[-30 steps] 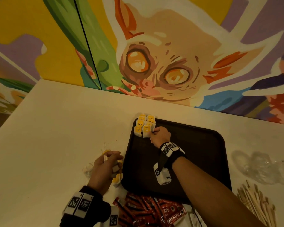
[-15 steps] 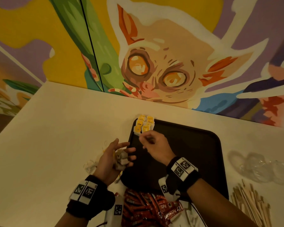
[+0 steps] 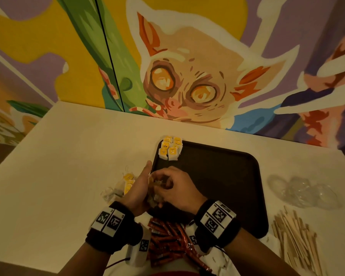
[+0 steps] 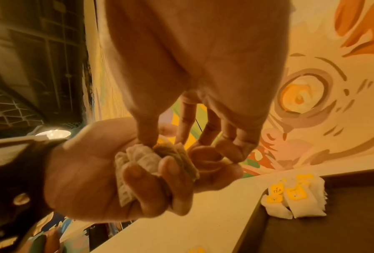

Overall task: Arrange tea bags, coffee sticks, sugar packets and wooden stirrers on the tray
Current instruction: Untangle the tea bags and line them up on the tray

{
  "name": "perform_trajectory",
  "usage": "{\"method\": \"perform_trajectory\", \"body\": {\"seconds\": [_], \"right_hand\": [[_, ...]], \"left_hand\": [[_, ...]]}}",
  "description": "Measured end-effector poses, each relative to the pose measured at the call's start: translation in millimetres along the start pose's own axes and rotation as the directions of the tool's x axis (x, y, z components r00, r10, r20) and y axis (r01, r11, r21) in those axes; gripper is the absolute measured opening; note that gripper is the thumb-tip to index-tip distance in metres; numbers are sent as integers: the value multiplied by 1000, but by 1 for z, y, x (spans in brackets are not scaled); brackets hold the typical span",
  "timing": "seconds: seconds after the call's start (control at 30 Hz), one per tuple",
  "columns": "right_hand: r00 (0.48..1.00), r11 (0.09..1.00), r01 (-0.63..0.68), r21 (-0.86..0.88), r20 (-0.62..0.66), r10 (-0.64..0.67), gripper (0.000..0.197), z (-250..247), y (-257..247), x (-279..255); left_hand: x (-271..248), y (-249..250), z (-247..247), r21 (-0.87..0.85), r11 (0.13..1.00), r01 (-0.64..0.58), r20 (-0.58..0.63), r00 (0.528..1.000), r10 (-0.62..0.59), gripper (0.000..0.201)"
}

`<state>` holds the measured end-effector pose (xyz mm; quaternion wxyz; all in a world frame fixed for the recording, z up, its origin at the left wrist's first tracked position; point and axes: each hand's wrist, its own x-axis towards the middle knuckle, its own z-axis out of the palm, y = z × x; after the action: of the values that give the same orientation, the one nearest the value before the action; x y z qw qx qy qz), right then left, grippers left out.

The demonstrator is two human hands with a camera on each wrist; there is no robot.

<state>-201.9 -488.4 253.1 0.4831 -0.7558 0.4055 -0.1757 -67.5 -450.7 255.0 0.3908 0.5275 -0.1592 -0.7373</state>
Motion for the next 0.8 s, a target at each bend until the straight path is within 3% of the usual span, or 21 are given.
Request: {"method": "perform_trajectory", "body": {"seconds": [0.3, 0.53, 0.67, 0.8], "right_hand": [[1000, 993, 22, 114, -2, -22, 10, -4, 0, -4], [984, 925, 73, 372, -179, -5, 16, -16, -12, -7], [963, 912, 124, 390, -271, -15, 12, -24, -12, -3], [973, 896, 111, 431, -232, -9, 14, -32, -12, -4]], "left_hand": [[-11, -10, -1, 0, 999, -36, -10, 999, 36, 77], [-14, -13, -8, -136, 987, -84, 85, 992, 96, 87], [-12, -12, -13, -161, 984, -72, 89, 992, 87, 74], [-15, -9, -9, -66, 972, -227, -10, 974, 227, 50]]}}
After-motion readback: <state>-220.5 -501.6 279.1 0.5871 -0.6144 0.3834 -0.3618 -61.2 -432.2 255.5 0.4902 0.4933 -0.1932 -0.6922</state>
